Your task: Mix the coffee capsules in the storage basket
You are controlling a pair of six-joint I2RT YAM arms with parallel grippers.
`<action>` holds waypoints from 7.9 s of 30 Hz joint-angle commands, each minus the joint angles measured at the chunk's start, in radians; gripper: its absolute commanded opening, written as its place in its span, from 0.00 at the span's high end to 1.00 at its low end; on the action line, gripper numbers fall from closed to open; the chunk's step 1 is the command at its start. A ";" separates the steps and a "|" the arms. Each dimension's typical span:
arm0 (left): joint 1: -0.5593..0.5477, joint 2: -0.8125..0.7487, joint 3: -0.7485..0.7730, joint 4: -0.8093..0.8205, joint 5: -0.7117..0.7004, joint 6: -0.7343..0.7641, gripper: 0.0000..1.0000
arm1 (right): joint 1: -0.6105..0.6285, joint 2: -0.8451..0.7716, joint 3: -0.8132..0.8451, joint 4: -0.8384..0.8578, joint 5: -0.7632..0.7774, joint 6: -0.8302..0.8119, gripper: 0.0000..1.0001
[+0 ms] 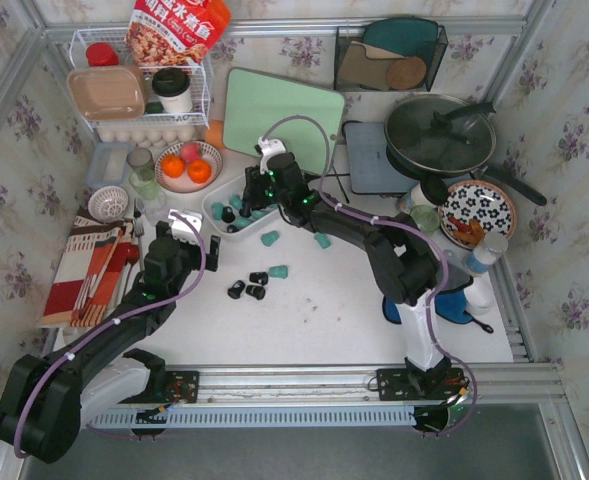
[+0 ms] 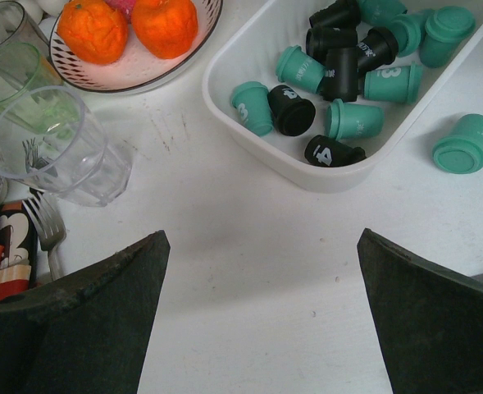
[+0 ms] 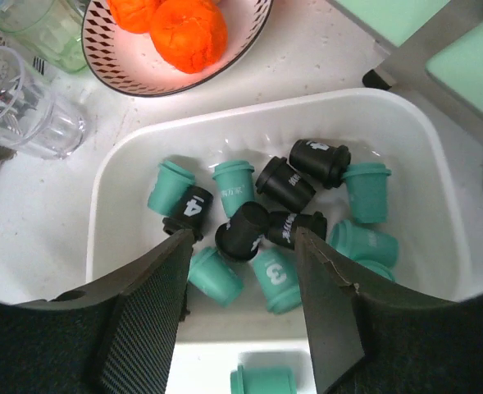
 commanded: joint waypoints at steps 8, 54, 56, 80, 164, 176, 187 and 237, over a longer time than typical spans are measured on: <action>0.001 -0.004 0.011 -0.006 -0.031 -0.023 0.00 | 0.000 -0.379 -0.395 0.092 0.102 -0.069 0.40; -0.259 0.349 0.540 -0.965 0.039 -0.453 0.49 | -0.011 -1.344 -1.358 0.377 0.607 -0.137 0.19; -0.259 0.397 0.570 -0.977 0.051 -0.446 0.53 | -0.011 -1.342 -1.358 0.377 0.606 -0.135 0.20; -0.264 0.639 0.643 -0.999 0.086 -0.436 0.62 | -0.011 -1.327 -1.355 0.379 0.582 -0.129 0.20; -0.118 0.193 0.313 -0.489 -0.133 -0.357 0.29 | -0.018 -0.767 -1.118 0.384 0.337 -0.065 0.24; -0.118 0.050 0.195 -0.377 -0.165 -0.374 0.26 | -0.052 -0.477 -0.901 0.314 0.310 -0.058 0.30; -0.118 0.002 0.202 -0.423 -0.135 -0.404 0.16 | -0.091 -0.304 -0.784 0.247 0.298 -0.053 0.44; -0.118 -0.038 0.212 -0.482 -0.163 -0.446 0.17 | -0.085 -0.020 -0.036 -0.051 0.096 -0.052 0.35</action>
